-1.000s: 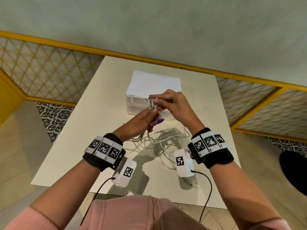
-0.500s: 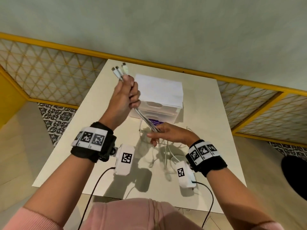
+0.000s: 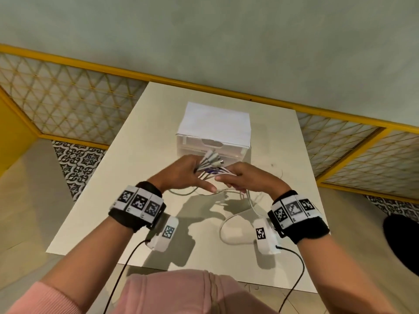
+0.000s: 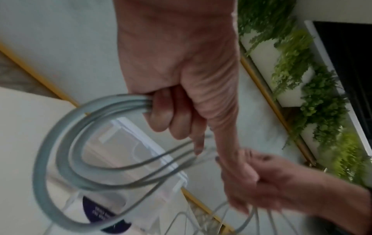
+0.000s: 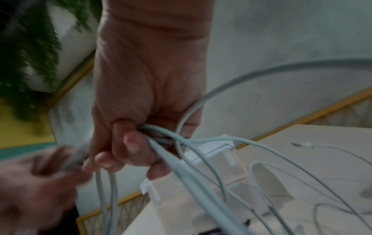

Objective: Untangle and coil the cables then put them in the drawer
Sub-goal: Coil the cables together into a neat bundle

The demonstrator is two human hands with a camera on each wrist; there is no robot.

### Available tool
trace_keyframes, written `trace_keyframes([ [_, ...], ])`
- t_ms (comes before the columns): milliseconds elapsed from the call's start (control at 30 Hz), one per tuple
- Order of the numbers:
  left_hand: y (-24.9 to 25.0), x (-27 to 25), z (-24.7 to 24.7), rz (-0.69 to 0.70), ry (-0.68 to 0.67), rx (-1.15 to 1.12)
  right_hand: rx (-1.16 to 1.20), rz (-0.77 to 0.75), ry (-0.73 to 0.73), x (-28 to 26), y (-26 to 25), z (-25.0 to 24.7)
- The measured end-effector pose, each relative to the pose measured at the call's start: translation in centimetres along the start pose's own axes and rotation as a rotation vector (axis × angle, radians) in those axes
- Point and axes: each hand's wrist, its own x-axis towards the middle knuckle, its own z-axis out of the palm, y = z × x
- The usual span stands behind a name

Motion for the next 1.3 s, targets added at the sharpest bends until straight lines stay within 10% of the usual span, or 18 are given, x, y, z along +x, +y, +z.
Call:
trace_keyframes([
  [600, 1.2, -1.7, -7.7, -0.002, 0.576, 0.029, 0.144, 0.157, 0.310, -2.3, 11.2, -0.5],
  [900, 1.1, -1.7, -6.6, -0.047, 0.627, 0.088, 0.901, 0.776, 0.568, -3.8, 14.2, 1.1],
  [1000, 1.6, -1.6, -6.0, -0.043, 0.568, 0.092, 0.537, 0.721, 0.557, -3.3, 14.4, 1.1],
  [1100, 2.3, -1.6, -5.6, -0.029, 0.552, 0.109, 0.021, 0.332, 0.441, -2.5, 13.9, 1.0],
  [1300, 1.8, -1.7, -5.9, -0.049, 0.542, 0.102, 0.096, 0.404, 0.181, -2.2, 12.9, 0.8],
])
